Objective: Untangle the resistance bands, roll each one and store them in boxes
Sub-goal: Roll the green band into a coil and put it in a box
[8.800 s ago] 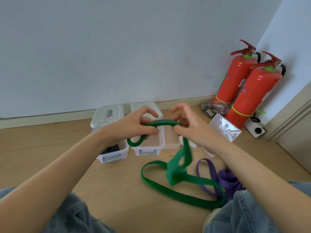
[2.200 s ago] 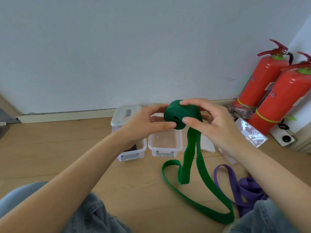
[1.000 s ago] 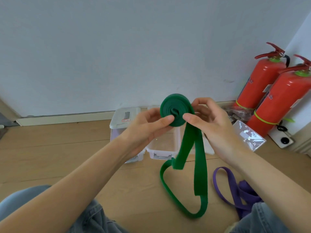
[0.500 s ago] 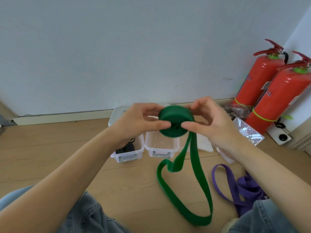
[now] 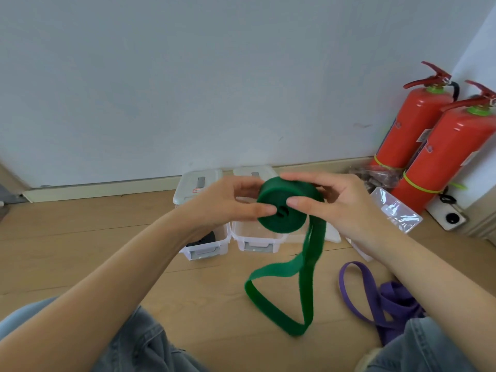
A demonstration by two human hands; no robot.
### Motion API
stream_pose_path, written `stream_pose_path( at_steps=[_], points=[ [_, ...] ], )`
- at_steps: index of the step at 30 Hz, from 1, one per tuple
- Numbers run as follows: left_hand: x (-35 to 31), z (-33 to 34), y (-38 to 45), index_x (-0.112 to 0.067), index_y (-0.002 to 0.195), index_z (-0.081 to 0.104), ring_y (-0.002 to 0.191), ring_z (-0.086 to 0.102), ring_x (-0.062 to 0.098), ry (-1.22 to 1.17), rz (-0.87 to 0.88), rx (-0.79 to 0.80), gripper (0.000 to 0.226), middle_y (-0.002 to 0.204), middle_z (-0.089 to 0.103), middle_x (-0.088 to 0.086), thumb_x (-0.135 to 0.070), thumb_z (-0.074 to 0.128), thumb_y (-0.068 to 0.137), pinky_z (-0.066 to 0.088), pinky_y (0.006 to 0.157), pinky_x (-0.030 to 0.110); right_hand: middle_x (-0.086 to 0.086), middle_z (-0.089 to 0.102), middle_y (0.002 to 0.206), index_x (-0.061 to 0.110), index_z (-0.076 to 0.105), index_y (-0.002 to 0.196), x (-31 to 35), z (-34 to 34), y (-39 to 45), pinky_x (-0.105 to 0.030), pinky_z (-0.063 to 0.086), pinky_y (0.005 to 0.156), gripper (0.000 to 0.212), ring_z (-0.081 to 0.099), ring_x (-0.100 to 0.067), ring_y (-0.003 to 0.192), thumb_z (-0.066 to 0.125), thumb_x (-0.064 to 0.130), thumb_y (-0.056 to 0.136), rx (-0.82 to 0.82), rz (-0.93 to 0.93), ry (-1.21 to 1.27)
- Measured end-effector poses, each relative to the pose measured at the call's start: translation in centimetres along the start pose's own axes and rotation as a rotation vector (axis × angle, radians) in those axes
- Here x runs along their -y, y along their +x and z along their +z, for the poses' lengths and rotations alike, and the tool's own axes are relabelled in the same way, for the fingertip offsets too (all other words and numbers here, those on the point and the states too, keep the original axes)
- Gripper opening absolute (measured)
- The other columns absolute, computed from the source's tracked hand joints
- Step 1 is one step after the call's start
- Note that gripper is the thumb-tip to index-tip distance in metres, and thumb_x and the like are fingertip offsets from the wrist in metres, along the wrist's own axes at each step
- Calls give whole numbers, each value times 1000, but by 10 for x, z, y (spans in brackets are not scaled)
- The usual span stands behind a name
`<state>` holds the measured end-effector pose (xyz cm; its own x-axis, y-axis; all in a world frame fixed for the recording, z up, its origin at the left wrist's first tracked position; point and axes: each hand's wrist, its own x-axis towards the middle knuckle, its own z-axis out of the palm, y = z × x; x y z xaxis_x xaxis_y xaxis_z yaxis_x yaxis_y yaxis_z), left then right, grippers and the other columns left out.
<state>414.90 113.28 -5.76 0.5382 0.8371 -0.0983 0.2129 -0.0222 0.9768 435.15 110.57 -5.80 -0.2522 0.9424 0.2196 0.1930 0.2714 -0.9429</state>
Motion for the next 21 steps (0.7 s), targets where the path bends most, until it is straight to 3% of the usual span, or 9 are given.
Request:
stream_pose_path(
  at_steps=[4,6,8,11,14,18,21],
  points=[
    [1,1,2,-20,103,67,96,68,13,-154,19,-51,39,104,72,-2,-28,72,64,53,76,19,-5,72,99,34,69,104,-4,-4,4,-34,53,85,46,68,-23,95,81,37,60,-26,76,268],
    [1,5,3,-16,106,66,98,68,17,-222,17,-76,44,105,71,2,-27,73,64,55,80,24,-8,73,94,26,65,102,-5,-2,6,-28,55,73,49,69,-24,86,79,38,57,-86,109,369],
    [3,9,5,-11,110,64,101,67,20,-277,20,-103,50,108,70,6,-27,73,64,54,85,28,-4,71,100,21,60,102,-7,1,7,-28,54,72,55,69,-20,88,79,41,54,-130,131,377],
    [7,14,7,-11,111,64,102,66,20,-360,25,-141,49,109,70,7,-23,72,64,54,86,27,2,63,110,23,54,105,-9,2,5,-33,55,79,64,67,-16,96,83,42,51,-169,147,299],
    [9,12,7,-12,112,63,102,66,17,-344,-2,-126,46,112,69,5,-17,71,67,54,85,24,6,62,102,23,53,99,-7,-1,1,-28,56,77,53,66,-12,91,78,39,55,-167,93,73],
    [5,4,5,-25,114,61,97,65,0,31,16,-13,43,110,68,-15,-9,73,76,50,75,10,7,66,95,25,63,91,-1,-7,-2,-38,53,84,29,64,-13,90,79,23,67,-74,-47,-313],
    [2,7,6,-28,100,66,85,68,-1,156,19,35,34,94,71,-19,-11,76,73,47,67,7,10,66,93,24,69,95,0,-3,-2,-37,52,84,28,62,-9,90,77,27,68,-10,-118,-387]
  ],
)
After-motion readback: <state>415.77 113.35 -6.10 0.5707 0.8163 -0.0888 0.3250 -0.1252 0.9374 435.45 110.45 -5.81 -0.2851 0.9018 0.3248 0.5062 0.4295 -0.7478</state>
